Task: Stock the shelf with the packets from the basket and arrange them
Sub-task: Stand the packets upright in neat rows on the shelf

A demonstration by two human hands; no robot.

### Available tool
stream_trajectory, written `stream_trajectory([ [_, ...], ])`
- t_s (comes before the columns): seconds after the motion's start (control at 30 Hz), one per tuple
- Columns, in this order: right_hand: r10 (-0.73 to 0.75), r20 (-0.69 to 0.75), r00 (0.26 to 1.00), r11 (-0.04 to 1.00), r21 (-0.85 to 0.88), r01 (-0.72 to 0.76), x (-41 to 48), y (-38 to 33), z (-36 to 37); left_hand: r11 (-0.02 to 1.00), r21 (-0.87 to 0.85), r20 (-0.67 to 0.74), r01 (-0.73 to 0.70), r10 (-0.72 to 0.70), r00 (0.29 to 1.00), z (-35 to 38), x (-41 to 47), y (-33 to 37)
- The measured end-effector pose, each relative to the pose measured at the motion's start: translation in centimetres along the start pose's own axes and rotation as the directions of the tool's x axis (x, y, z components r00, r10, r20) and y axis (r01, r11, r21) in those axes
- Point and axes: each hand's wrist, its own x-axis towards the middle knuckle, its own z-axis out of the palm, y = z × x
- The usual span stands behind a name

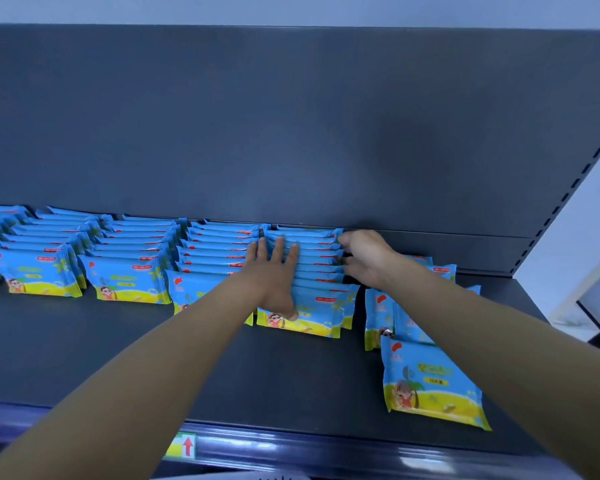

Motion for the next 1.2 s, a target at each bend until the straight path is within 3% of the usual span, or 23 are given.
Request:
stream_trajectory([
  [0.07, -0.008, -0.014, 1.000, 1.000, 0.010, 0.008, 0.2, 0.1, -0.4, 1.000, -0.017, 0.007, -0.001, 0.001, 1.000, -0.1, -0.1, -0.1],
  [0.27, 0.000, -0.110, 0.994, 0.974, -0.225, -0.025, -1.8, 2.0, -0.3, 0.997, -0.075, -0.101, -0.031, 0.024, 0.995, 1.1, -0.7, -0.2],
  [0.47, -0.008, -0.101, 0.995, 1.000, 0.007, 0.009, -2.5, 2.8, 1.8, 0.996, -0.075, -0.106, -0.056, 0.048, 0.993, 1.2, -1.0, -0.3],
  [0.57, -0.025, -0.145, 0.989, 1.000, 0.011, 0.027, -2.3, 2.6, 1.9, 0.997, -0.041, -0.127, -0.061, 0.055, 0.990, 1.5, -1.1, -0.4],
  [0.8, -0.041, -0.037, 0.998, 0.999, 0.031, 0.043, -2.5, 1.8, 0.8, 0.996, 0.052, -0.186, -0.070, 0.078, 0.979, 1.6, -1.2, -0.4],
  [1.0, -0.166, -0.085, 0.982, 0.971, -0.185, 0.149, -2.0, 1.5, -0.6, 0.986, 0.141, -0.186, -0.092, 0.118, 0.976, 1.8, -1.7, -0.4],
  [1.2, -0.328, -0.031, 0.944, 0.826, -0.495, 0.271, 0.2, 0.5, -0.3, 0.991, 0.120, -0.188, -0.059, 0.081, 0.979, 1.9, -1.3, -0.7],
])
